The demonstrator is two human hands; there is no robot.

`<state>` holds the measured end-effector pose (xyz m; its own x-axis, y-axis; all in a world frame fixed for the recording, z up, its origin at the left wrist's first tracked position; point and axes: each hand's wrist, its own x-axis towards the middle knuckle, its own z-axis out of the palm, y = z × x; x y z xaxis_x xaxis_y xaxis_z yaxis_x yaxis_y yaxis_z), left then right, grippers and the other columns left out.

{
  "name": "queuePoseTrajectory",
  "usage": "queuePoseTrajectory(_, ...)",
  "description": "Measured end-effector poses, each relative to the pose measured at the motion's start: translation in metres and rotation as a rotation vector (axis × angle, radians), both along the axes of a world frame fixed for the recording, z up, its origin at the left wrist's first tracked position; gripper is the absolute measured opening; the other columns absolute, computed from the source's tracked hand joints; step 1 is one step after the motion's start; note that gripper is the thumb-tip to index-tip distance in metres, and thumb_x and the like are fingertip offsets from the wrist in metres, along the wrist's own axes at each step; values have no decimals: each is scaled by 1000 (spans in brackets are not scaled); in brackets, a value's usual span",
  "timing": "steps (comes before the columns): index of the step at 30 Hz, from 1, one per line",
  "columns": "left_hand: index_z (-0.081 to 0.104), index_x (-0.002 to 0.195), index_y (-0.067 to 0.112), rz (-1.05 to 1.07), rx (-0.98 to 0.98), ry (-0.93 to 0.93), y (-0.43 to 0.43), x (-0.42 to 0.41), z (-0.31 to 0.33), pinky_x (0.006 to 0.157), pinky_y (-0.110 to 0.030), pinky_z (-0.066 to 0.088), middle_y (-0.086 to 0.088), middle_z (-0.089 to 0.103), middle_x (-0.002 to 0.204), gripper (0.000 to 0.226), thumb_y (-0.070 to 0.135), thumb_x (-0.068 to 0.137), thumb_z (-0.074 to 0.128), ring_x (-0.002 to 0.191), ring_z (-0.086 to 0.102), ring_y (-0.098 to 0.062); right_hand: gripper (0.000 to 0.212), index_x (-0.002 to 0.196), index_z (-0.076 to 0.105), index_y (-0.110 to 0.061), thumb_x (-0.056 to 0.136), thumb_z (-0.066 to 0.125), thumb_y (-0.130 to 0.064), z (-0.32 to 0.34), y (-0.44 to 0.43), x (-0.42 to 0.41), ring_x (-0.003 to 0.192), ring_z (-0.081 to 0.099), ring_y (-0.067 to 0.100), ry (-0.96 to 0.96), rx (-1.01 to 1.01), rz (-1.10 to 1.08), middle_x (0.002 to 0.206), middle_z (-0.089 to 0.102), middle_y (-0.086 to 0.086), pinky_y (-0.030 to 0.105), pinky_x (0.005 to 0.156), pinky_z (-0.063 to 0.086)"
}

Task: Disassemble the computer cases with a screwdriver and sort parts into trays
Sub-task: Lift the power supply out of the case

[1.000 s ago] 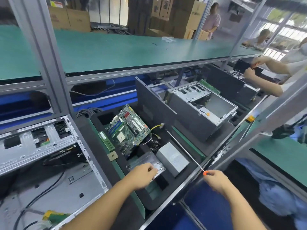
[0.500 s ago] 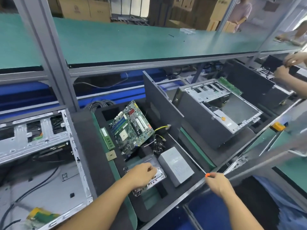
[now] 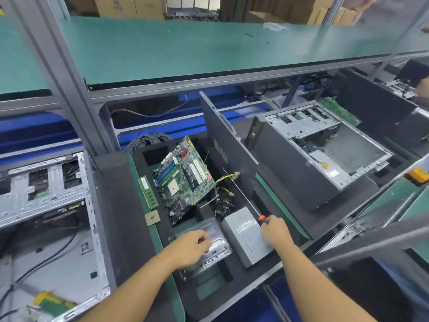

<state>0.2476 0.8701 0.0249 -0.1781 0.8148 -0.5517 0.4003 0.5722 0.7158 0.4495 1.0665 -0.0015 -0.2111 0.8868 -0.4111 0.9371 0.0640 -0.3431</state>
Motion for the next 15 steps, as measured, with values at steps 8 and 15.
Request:
queuePoseTrajectory(8, 63, 92, 29, 1, -23, 21, 0, -4, -5, 83, -41, 56, 8, 72, 96, 25, 46, 99, 46, 94, 70, -21, 24, 66, 51, -19, 90, 55, -19, 1, 4, 7, 69, 54, 26, -26, -19, -58, 74, 58, 5, 32, 66, 44)
queuePoseTrajectory(15, 62, 96, 24, 1, 25, 24, -4, -1, 9, 68, -36, 54, 1, 72, 99, 26, 45, 98, 46, 78, 70, -22, 52, 141, 46, -24, 93, 58, -40, 18, -3, 14, 129, 45, 30, -63, -16, -76, 139, 51, 6, 44, 105, 39)
